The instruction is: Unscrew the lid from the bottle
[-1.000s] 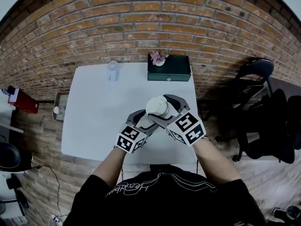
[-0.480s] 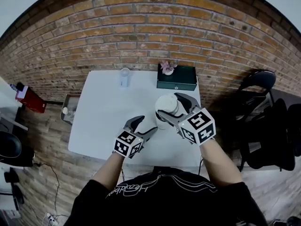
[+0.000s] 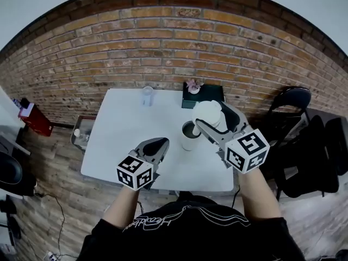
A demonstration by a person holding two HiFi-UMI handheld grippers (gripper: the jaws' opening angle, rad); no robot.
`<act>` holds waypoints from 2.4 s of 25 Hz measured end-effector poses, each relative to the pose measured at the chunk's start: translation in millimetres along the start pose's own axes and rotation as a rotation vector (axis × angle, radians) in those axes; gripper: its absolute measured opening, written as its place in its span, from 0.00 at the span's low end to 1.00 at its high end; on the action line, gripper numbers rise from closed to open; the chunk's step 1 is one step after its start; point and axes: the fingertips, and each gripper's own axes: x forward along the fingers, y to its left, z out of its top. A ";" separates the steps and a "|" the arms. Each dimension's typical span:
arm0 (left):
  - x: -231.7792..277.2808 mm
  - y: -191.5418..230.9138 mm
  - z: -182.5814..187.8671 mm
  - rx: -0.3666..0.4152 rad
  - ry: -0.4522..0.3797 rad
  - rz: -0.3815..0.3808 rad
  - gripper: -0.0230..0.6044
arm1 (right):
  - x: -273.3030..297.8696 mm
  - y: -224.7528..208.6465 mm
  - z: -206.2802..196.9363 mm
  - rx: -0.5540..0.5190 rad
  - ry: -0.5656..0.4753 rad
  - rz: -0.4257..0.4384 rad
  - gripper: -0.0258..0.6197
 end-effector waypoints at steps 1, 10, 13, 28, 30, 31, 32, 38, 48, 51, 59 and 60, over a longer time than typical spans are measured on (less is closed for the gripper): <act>-5.6 -6.7 6.5 -0.004 -0.009 -0.008 0.09 | -8.6 2.6 5.9 0.003 -0.015 -0.005 0.61; -48.1 -81.3 36.1 -0.029 -0.044 -0.095 0.09 | -92.1 32.8 13.1 0.078 -0.075 0.006 0.61; -54.1 -103.3 46.5 -0.024 -0.071 -0.118 0.09 | -113.6 40.7 -1.4 0.108 -0.066 0.006 0.61; -43.3 -225.7 34.7 0.005 -0.031 -0.152 0.09 | -226.2 55.4 -42.4 0.173 -0.001 0.015 0.61; -44.9 -237.1 29.9 0.002 -0.020 -0.148 0.09 | -238.9 58.7 -45.1 0.178 0.000 0.017 0.61; -45.6 -242.8 27.9 0.003 -0.016 -0.146 0.09 | -244.6 59.8 -46.2 0.180 -0.001 0.018 0.61; -46.5 -248.4 26.0 0.004 -0.012 -0.144 0.09 | -249.9 60.8 -47.2 0.181 -0.003 0.020 0.61; -59.1 -272.3 14.4 0.007 -0.002 -0.119 0.09 | -272.6 72.7 -49.8 0.180 -0.025 0.050 0.61; -68.6 -288.1 12.2 0.017 0.001 -0.088 0.09 | -291.0 79.4 -47.7 0.178 -0.047 0.068 0.61; -70.3 -293.3 10.1 0.031 0.002 -0.083 0.09 | -296.9 82.2 -46.7 0.171 -0.056 0.073 0.61; -73.6 -310.2 10.7 0.054 -0.001 -0.083 0.09 | -314.2 83.0 -42.3 0.159 -0.076 0.069 0.61; -74.8 -312.3 10.5 0.055 -0.001 -0.082 0.09 | -316.4 83.9 -41.4 0.159 -0.079 0.070 0.61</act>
